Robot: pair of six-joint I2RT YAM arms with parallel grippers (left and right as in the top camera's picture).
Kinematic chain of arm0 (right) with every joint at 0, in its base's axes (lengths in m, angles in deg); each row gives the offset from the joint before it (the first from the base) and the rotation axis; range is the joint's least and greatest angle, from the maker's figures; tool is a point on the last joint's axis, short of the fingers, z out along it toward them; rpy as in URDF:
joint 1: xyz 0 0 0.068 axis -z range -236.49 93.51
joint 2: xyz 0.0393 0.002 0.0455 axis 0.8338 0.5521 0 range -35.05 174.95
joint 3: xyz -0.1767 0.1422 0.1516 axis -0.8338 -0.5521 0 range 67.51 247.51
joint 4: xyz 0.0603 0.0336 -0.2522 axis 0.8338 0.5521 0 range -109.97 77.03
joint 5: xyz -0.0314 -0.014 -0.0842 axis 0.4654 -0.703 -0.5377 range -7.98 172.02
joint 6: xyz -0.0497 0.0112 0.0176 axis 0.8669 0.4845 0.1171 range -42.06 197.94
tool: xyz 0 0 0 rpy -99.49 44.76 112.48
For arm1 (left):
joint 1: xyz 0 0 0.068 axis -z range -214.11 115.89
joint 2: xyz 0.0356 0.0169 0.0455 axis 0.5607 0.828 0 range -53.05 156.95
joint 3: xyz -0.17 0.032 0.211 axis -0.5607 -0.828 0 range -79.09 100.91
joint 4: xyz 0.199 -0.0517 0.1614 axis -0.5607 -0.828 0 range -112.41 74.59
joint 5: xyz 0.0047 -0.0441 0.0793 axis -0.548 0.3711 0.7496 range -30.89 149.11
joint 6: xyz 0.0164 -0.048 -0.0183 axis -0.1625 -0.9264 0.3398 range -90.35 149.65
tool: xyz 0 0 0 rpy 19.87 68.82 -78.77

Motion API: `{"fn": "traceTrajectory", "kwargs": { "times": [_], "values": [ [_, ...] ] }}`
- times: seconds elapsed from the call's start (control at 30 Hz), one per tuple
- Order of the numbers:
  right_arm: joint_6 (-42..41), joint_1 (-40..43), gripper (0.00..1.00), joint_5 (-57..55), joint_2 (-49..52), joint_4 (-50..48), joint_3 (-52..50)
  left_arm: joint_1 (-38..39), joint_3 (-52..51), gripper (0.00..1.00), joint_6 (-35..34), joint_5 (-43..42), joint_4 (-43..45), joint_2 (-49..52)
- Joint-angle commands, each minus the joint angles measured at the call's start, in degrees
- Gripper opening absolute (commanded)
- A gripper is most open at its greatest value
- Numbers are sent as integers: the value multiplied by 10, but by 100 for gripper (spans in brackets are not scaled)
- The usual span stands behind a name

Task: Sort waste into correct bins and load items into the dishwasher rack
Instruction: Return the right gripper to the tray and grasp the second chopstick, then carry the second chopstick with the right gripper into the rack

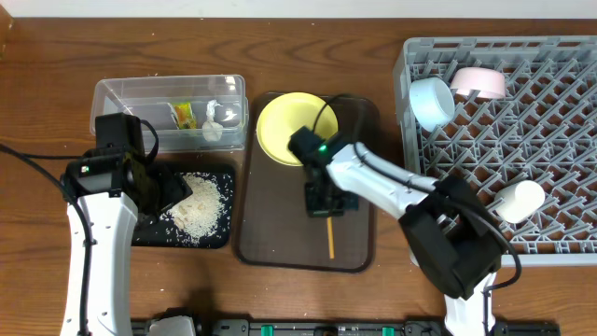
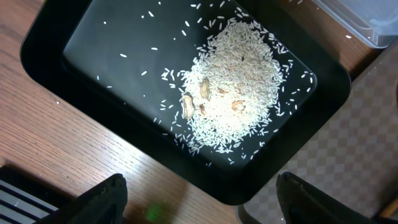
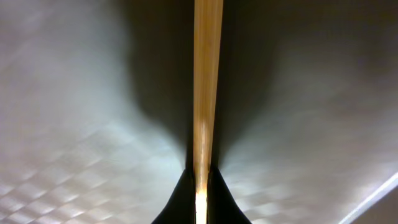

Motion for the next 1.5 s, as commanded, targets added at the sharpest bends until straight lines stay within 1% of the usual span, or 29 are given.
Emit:
{"fn": "traceTrajectory", "kwargs": {
  "times": [0.0,0.2,0.4,0.53,0.7,0.83,0.93,1.1,1.13,1.2,1.27,1.47],
  "values": [
    [40,38,1,-23,-24,16,0,-3,4,79,-5,0,-4,3],
    [118,106,1,-25,-115,40,0,-3,4,80,-5,0,-4,3],
    [250,176,1,-26,-229,75,0,-3,4,80,-5,0,-3,3],
    [313,226,1,-32,-283,115,0,-3,4,79,-5,0,-3,3],
    [320,280,1,-85,-296,156,-1,-3,4,80,-5,0,-4,3],
    [321,310,1,-87,-290,157,-18,-3,4,80,-5,0,-4,3],
    [321,318,1,-87,-287,140,-47,-3,4,79,-5,0,-4,3],
    [321,318,2,-77,-287,83,-108,-3,4,80,-5,0,-4,3],
    [321,318,3,-73,-287,74,-118,-3,4,80,-5,0,-4,3],
    [321,318,9,-74,-287,54,-138,-3,4,79,-5,0,-4,3],
    [321,318,17,-74,-287,38,-150,-3,4,80,-5,0,-4,3],
    [321,318,22,-74,-287,15,-152,-3,4,79,-5,0,-4,3]
  ]
}}
